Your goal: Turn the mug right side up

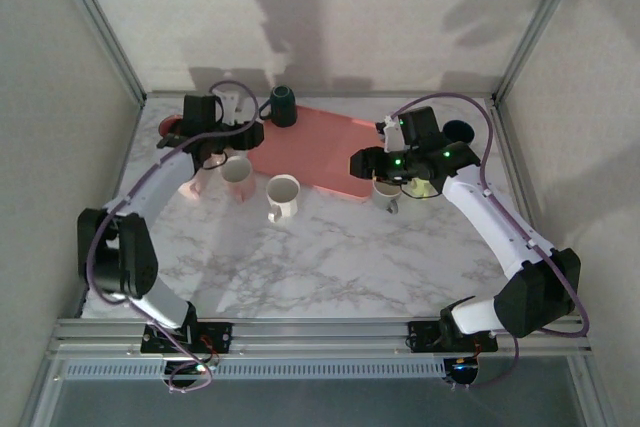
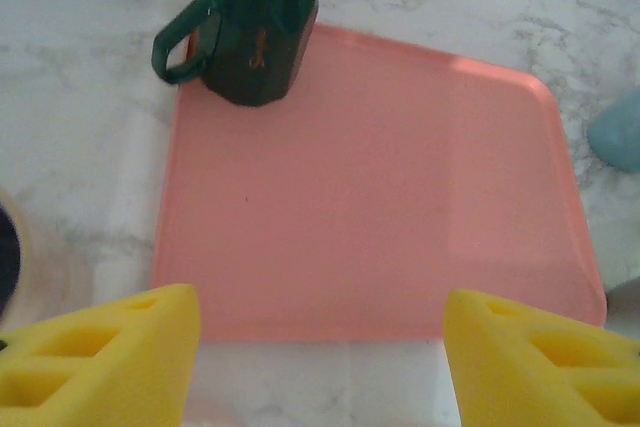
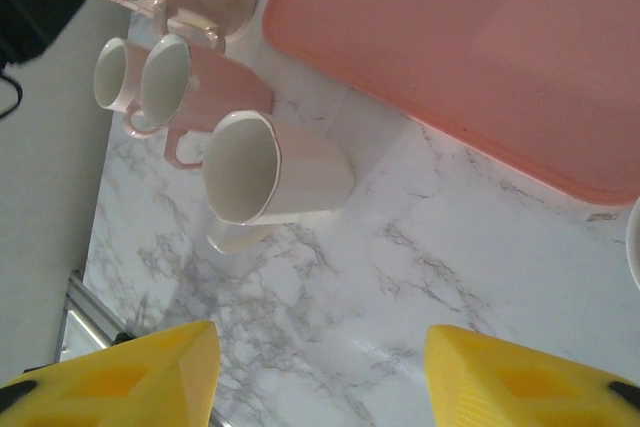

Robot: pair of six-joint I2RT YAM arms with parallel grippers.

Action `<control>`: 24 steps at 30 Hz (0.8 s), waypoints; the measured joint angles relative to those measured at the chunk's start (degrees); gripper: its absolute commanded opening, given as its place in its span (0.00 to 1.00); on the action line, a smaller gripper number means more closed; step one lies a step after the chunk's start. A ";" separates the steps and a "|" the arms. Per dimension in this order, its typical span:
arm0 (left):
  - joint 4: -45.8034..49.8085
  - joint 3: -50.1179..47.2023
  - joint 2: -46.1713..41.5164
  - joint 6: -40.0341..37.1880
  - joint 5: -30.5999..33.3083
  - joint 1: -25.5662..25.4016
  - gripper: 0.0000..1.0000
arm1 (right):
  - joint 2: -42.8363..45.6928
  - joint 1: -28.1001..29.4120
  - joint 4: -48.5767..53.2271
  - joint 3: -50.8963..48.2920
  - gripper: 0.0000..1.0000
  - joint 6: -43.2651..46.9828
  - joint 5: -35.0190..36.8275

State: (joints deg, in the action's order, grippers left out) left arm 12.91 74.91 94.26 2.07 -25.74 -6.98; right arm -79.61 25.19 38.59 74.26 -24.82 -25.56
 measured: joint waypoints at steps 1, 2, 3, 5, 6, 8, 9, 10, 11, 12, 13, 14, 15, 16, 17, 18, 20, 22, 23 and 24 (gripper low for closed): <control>-0.28 2.49 2.25 -0.72 -0.70 0.44 0.66 | 0.00 -0.09 0.11 0.02 0.58 0.02 0.00; -0.59 4.37 3.96 -1.14 -1.16 0.79 0.66 | 0.00 -0.17 0.24 0.09 0.58 0.02 0.00; -0.85 6.58 5.97 -1.68 -1.73 1.18 0.66 | 0.00 -0.24 0.26 0.11 0.58 0.07 0.00; -1.14 10.12 9.14 -2.34 -2.45 1.66 0.66 | -0.02 -0.42 0.26 0.22 0.58 0.17 0.00; -1.27 12.09 10.88 -2.43 -2.89 1.90 0.67 | -0.02 -0.52 0.24 0.24 0.58 0.17 0.00; -1.07 15.78 13.97 -2.54 -3.45 2.12 0.68 | -0.15 -0.66 0.22 0.35 0.58 0.17 -0.02; -1.16 17.84 15.69 -2.51 -3.72 2.14 0.69 | -0.37 -0.68 0.26 0.48 0.58 0.17 -0.02; -1.09 19.96 17.46 -2.40 -4.02 2.21 0.70 | -0.66 -0.70 0.22 0.66 0.58 0.17 -0.04; -1.20 21.31 18.60 -2.29 -4.26 2.21 0.70 | -0.90 -0.72 0.20 0.81 0.58 0.17 -0.07; -1.22 22.88 20.11 -2.05 -4.52 2.21 0.70 | -1.18 -0.74 0.15 0.90 0.58 0.17 -0.11; -1.20 24.20 21.33 -1.75 -4.57 2.21 0.70 | -1.46 -0.79 0.17 0.96 0.58 0.17 -0.15; -1.31 25.35 22.47 -1.36 -4.68 2.21 0.70 | -1.75 -0.81 0.20 1.03 0.59 0.17 -0.17; -1.42 26.49 23.58 -0.85 -4.72 2.21 0.70 | -2.12 -0.83 0.20 1.16 0.59 0.17 -0.17; -1.46 27.80 24.90 -0.33 -4.76 2.21 0.70 | -2.47 -0.92 0.20 1.29 0.59 0.17 -0.17; -1.53 28.94 25.97 0.11 -4.76 2.21 0.70 | -2.82 -0.94 0.22 1.44 0.59 0.15 -0.20; -1.62 30.47 27.41 0.72 -4.76 2.21 0.70 | -3.17 -0.96 0.20 1.64 0.59 0.17 -0.20; -1.64 33.70 30.38 1.95 -4.76 2.21 0.69 | -3.61 -1.05 0.17 1.88 0.59 0.17 -0.33; -1.77 36.81 33.33 3.23 -4.76 2.21 0.68 | -3.76 -1.09 0.17 1.92 0.59 0.17 -0.70; -1.86 38.27 34.69 3.85 -4.76 2.21 0.68 | -3.78 -1.11 0.17 1.92 0.59 0.17 -0.94; -1.99 39.91 36.28 4.55 -4.74 2.21 0.67 | -3.82 -1.18 0.17 1.92 0.59 0.17 -1.18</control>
State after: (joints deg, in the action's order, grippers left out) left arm 10.92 114.83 130.54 6.61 -30.48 -4.78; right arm -83.44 24.01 38.76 76.18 -24.64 -26.74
